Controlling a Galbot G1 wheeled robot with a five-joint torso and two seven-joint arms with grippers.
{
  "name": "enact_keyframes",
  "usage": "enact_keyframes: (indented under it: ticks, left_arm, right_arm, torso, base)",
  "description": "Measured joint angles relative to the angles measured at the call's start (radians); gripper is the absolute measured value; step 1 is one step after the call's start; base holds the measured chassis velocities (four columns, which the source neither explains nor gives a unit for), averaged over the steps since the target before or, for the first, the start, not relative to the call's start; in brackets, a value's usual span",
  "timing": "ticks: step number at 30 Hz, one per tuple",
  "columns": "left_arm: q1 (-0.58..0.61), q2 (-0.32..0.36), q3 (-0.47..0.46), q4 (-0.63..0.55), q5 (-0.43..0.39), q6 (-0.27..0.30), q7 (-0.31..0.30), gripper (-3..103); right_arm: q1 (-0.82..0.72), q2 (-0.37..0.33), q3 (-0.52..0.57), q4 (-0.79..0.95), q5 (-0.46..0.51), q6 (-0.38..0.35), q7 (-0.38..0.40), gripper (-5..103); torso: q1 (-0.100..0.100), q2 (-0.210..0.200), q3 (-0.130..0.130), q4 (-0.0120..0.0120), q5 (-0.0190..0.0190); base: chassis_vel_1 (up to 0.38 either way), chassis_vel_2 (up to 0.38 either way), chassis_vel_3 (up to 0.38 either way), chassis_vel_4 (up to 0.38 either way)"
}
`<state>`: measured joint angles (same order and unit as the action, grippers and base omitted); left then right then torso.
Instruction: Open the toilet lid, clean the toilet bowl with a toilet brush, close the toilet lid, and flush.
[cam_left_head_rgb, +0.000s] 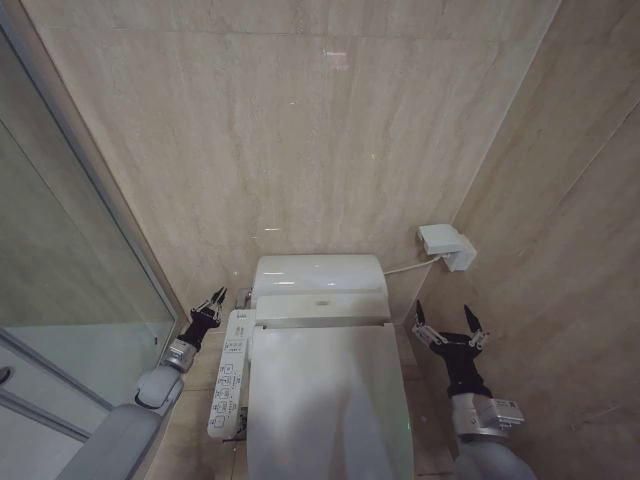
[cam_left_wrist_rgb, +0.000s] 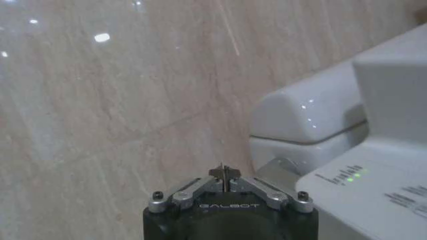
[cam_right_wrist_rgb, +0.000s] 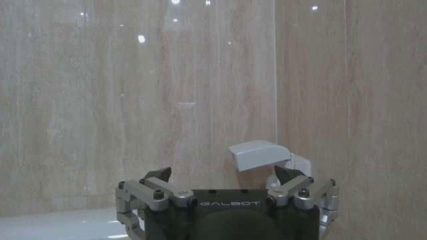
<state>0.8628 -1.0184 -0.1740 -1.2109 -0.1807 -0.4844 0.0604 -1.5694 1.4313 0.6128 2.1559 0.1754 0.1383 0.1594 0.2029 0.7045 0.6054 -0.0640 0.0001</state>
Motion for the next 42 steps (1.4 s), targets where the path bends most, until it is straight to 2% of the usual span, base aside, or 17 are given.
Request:
enact_keyframes:
  ticks: [10, 32, 36, 42]
  left_arm:
    - [0.000, -0.003, 0.020, 0.011, 0.002, -0.034, 0.053, 0]
    - [-0.042, 0.000, 0.055, 0.099, 0.034, -0.075, 0.076, 0]
    - [-0.042, 0.001, 0.057, 0.087, 0.048, -0.075, 0.072, 0]
    - [-0.028, 0.009, 0.055, 0.071, 0.117, -0.082, 0.074, 0]
  right_arm:
    - [0.000, 0.000, 0.000, 0.000, 0.000, 0.000, 0.000, 100]
    - [0.000, 0.000, 0.000, 0.000, 0.000, 0.000, 0.000, 100]
    - [0.000, 0.000, 0.000, 0.000, 0.000, 0.000, 0.000, 100]
    - [0.000, 0.000, 0.000, 0.000, 0.000, 0.000, 0.000, 100]
  torso:
    - [0.000, 0.000, 0.000, 0.0000, 0.0000]
    - [0.000, 0.000, 0.000, 0.0000, -0.0001]
    - [0.000, 0.000, 0.000, 0.0003, 0.0000]
    - [0.000, 0.000, 0.000, 0.0005, 0.0004]
  base:
    - [0.000, 0.000, 0.000, 0.000]
    - [0.000, 0.000, 0.000, 0.000]
    - [0.000, 0.000, 0.000, 0.000]
    - [0.000, 0.000, 0.000, 0.000]
